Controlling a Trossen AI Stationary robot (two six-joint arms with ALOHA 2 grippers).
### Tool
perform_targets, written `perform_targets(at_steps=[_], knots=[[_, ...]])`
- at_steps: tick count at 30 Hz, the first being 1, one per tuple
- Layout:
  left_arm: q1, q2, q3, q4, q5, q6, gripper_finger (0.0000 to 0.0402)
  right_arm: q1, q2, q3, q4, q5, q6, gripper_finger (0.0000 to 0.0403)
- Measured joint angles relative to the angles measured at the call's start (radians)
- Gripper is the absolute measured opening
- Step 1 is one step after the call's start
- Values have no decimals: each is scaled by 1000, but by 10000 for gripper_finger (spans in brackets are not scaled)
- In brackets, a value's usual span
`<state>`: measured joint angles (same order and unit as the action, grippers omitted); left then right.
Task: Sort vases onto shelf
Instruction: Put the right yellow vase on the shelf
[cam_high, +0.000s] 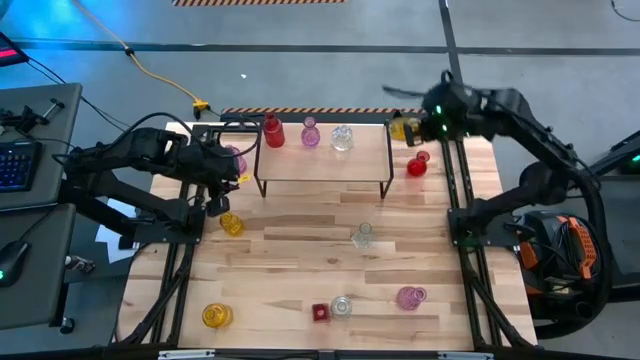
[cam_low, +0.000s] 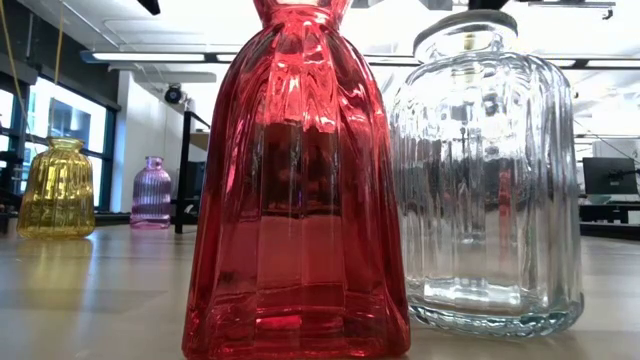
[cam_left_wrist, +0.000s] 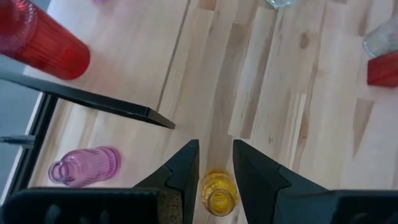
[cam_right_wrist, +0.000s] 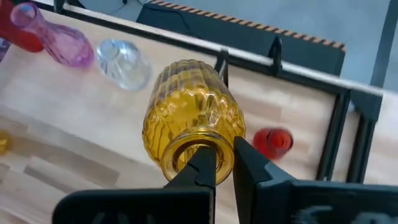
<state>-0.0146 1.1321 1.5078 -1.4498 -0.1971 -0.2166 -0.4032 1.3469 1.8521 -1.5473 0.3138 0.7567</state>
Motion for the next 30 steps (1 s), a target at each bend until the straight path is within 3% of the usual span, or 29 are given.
perform_targets(at_steps=[8,17,22,30], knots=[[60,0,0,0,0,-43,90,-189,184,206,2,-124,-295,0],[103,0,0,0,0,-81,90,-268,390,398,-25,-225,-488,0],[116,0,0,0,0,-98,90,-279,455,445,-21,-293,-541,0],[120,4,0,5,0,-123,90,-278,487,405,-23,-307,-583,0]])
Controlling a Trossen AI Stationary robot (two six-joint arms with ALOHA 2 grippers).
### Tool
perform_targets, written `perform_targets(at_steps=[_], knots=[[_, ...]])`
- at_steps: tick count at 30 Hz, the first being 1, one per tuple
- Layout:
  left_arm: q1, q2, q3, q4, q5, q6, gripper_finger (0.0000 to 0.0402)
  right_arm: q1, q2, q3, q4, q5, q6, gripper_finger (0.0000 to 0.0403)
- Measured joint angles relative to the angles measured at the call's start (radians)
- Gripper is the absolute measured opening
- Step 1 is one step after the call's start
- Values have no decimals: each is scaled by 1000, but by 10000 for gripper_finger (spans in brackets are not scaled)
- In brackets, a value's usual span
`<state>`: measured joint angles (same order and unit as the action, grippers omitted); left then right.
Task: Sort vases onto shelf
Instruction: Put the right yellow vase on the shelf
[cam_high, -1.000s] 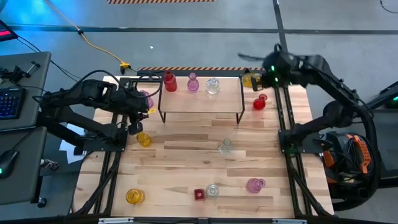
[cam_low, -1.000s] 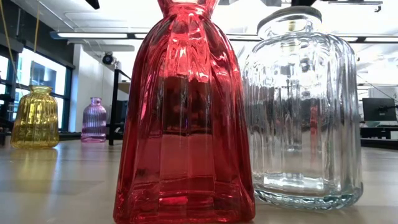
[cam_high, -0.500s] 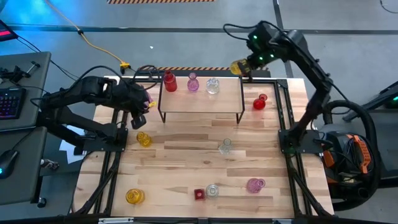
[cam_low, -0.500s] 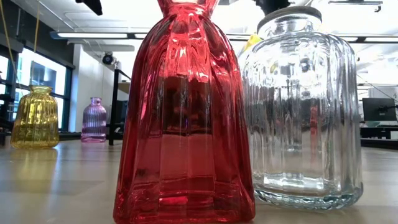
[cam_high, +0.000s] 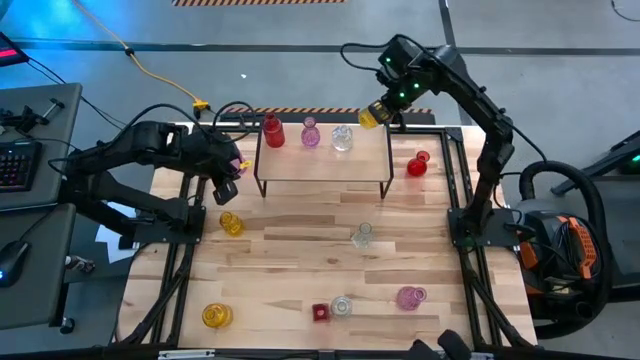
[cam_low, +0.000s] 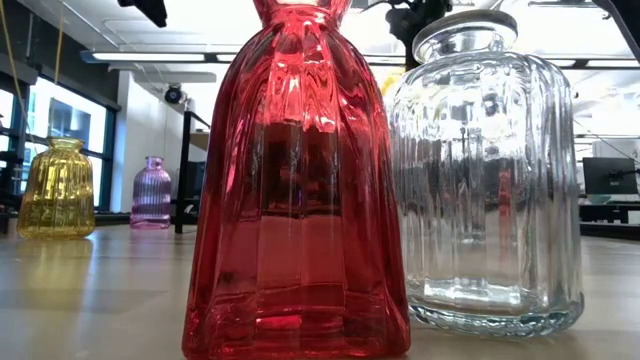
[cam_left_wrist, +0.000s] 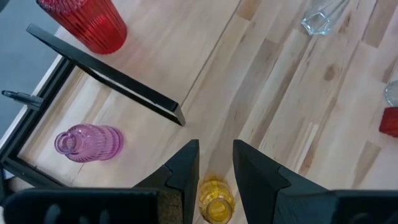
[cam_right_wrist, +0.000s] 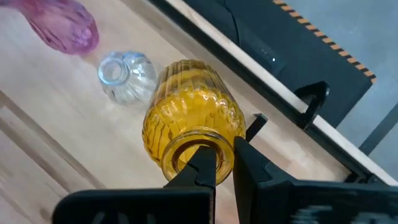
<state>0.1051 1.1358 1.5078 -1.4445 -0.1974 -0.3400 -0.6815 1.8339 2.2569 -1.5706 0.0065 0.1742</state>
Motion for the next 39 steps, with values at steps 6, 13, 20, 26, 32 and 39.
perform_targets(at_steps=[6,13,20,26,32,39], knots=[[0,14,1,12,0,0,90,0,0,-43,0,-8,-18,0],[0,34,0,25,4,0,90,10,0,-134,0,-15,-24,0],[0,50,0,30,4,1,90,15,0,-193,0,-15,-36,0],[0,54,0,31,4,1,90,14,0,-222,2,4,-47,0],[0,53,0,31,4,1,90,14,-4,-234,4,-9,-70,3],[0,53,0,32,4,2,90,14,-4,-235,1,0,-52,6]])
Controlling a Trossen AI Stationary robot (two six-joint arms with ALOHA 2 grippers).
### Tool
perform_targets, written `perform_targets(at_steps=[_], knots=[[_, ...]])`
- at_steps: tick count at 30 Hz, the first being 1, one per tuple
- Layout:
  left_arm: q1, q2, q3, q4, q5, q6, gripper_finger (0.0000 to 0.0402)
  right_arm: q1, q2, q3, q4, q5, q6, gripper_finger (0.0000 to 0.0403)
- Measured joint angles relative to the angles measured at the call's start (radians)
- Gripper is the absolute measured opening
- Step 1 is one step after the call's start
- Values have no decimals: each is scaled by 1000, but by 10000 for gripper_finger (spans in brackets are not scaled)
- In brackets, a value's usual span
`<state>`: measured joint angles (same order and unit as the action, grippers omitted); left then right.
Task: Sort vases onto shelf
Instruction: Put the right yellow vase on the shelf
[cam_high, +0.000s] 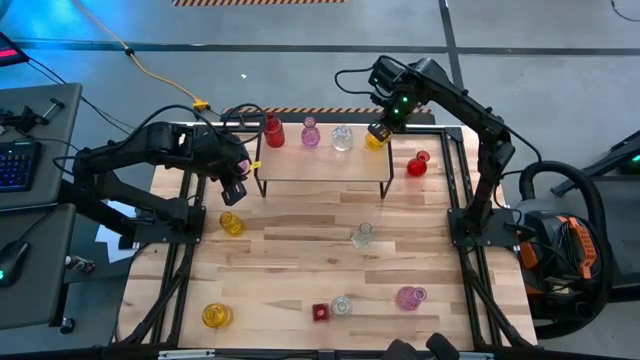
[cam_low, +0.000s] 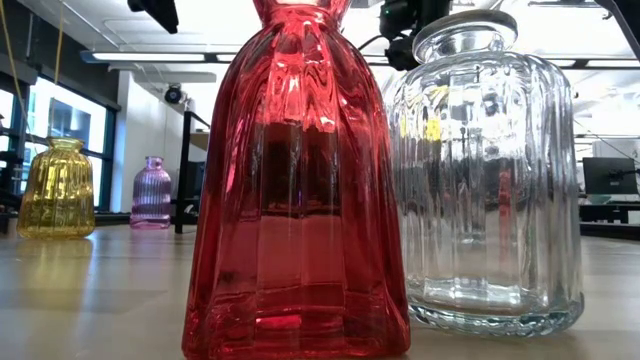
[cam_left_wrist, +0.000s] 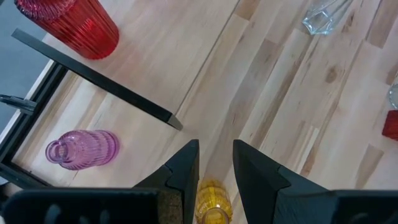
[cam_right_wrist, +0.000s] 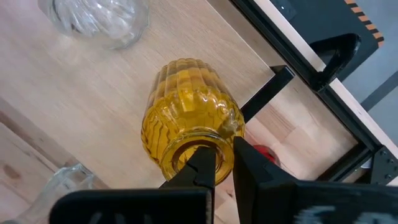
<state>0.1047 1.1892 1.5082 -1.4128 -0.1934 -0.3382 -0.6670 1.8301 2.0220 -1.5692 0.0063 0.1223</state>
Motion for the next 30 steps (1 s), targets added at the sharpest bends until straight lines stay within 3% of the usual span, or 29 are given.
perform_targets(at_steps=[30], knots=[[0,0,0,1,0,2,90,0,3,-2,36,27,0,7]])
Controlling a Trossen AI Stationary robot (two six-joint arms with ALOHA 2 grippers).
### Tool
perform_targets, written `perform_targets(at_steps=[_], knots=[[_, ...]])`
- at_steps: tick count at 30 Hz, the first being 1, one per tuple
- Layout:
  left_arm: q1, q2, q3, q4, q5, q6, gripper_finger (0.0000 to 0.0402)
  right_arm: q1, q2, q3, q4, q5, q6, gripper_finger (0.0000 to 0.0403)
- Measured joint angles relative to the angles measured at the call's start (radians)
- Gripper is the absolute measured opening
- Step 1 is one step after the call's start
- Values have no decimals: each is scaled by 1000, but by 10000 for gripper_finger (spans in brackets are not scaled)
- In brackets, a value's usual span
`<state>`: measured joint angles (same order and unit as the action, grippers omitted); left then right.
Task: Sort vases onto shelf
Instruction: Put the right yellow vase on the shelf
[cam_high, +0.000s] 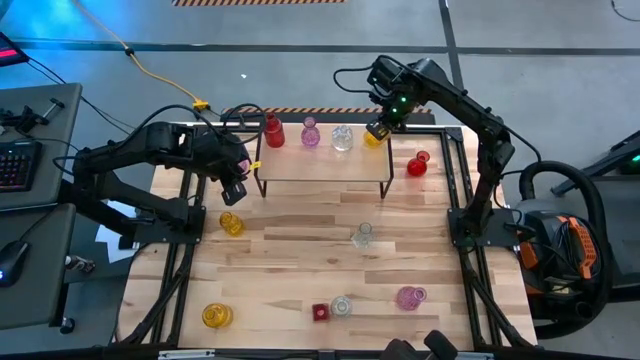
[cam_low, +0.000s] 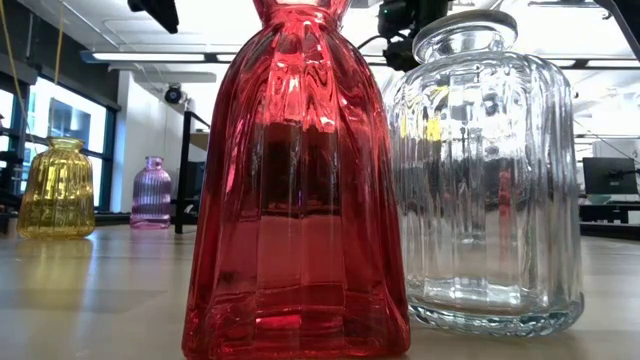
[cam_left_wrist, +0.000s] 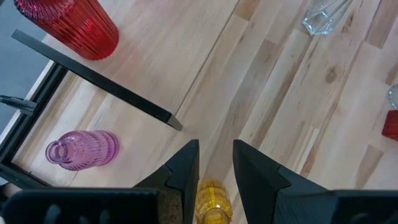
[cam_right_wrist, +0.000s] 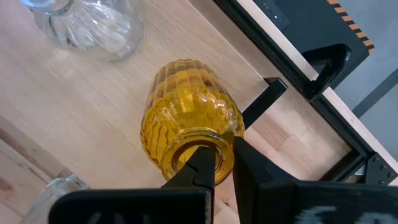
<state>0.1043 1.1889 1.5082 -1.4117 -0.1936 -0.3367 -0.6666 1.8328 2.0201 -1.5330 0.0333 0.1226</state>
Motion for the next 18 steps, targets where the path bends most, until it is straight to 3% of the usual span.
perform_targets(at_steps=[11,18], knots=[[0,0,0,-3,0,17,90,0,2,-1,-4,26,8,47],[0,0,0,-3,0,25,90,0,2,-1,18,26,32,45]])
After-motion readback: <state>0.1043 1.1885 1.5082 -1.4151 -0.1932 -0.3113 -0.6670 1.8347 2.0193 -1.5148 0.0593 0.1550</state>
